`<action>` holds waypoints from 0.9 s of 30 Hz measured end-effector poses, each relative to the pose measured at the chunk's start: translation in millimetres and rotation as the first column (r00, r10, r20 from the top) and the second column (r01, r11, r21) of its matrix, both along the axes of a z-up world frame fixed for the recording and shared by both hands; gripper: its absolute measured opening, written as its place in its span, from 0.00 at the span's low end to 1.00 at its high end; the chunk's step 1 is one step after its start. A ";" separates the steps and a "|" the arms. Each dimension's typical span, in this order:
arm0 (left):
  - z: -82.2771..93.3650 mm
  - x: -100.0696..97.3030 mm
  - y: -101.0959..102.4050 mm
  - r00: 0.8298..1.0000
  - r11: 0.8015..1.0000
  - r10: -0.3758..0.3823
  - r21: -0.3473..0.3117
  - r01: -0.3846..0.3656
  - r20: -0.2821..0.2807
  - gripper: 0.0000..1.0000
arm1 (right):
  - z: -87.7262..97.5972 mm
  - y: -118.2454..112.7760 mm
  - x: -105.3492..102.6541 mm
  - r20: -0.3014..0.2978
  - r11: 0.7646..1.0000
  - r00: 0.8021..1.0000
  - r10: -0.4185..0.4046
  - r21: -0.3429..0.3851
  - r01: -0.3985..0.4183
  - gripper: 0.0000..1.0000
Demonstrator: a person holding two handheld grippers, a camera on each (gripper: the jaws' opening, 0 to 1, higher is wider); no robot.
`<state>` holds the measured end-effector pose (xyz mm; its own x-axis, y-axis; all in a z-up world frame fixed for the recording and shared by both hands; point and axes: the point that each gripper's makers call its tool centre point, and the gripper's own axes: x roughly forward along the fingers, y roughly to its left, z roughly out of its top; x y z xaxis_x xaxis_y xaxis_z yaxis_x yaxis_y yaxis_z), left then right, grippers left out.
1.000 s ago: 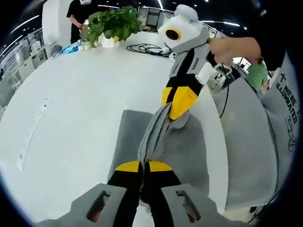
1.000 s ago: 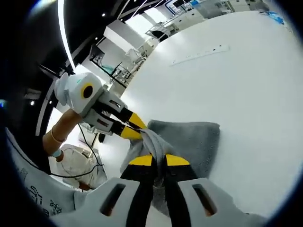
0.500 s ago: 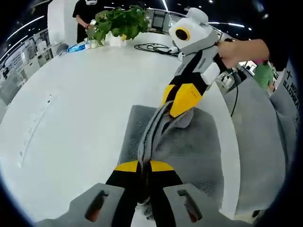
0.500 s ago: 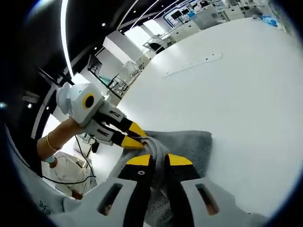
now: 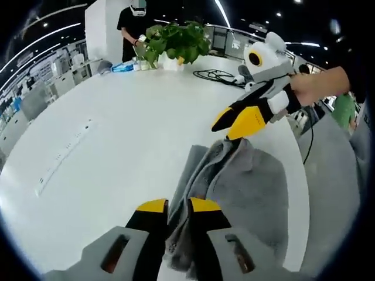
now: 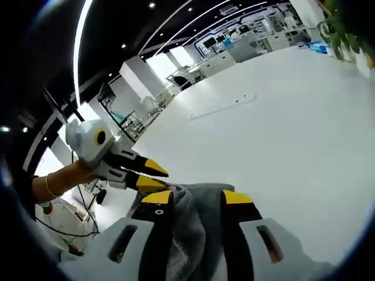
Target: Fold the towel on the table until its edges align and the towel forms a compact rectangular stack.
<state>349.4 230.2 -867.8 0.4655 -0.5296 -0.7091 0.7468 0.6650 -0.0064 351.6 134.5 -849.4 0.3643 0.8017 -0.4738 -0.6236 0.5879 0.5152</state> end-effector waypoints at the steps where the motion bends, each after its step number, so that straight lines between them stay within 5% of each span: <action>1: 5.9 1.9 1.9 1.000 1.000 0.015 -0.003 -0.015 0.022 0.15 | 1.8 -0.6 0.3 0.019 1.000 1.000 0.007 -0.006 -0.007 0.29; 10: 35.6 -15.0 -11.3 0.999 0.997 0.014 -0.079 -0.010 0.052 0.16 | 29.6 10.1 -14.4 0.157 0.990 0.979 0.132 0.025 -0.137 0.25; 14: 31.5 -33.6 -17.5 1.000 0.996 -0.010 -0.086 0.013 0.030 0.19 | 29.9 15.9 -30.2 0.242 0.966 0.935 0.259 -0.050 -0.255 0.27; 17: 24.5 -49.1 -20.7 1.000 0.996 -0.029 -0.086 0.030 0.009 0.25 | 24.6 19.0 -39.0 0.240 0.949 0.918 0.315 -0.060 -0.310 0.31; 23: 10.7 -76.5 -23.2 0.998 0.997 -0.046 -0.072 0.043 -0.037 0.30 | 15.4 24.6 -61.0 0.255 0.892 0.855 0.452 -0.115 -0.437 0.36; 27: 1.5 -92.0 -27.1 0.997 0.996 -0.047 -0.081 0.042 -0.065 0.43 | 2.9 24.3 -69.9 0.234 0.864 0.832 0.504 -0.147 -0.482 0.47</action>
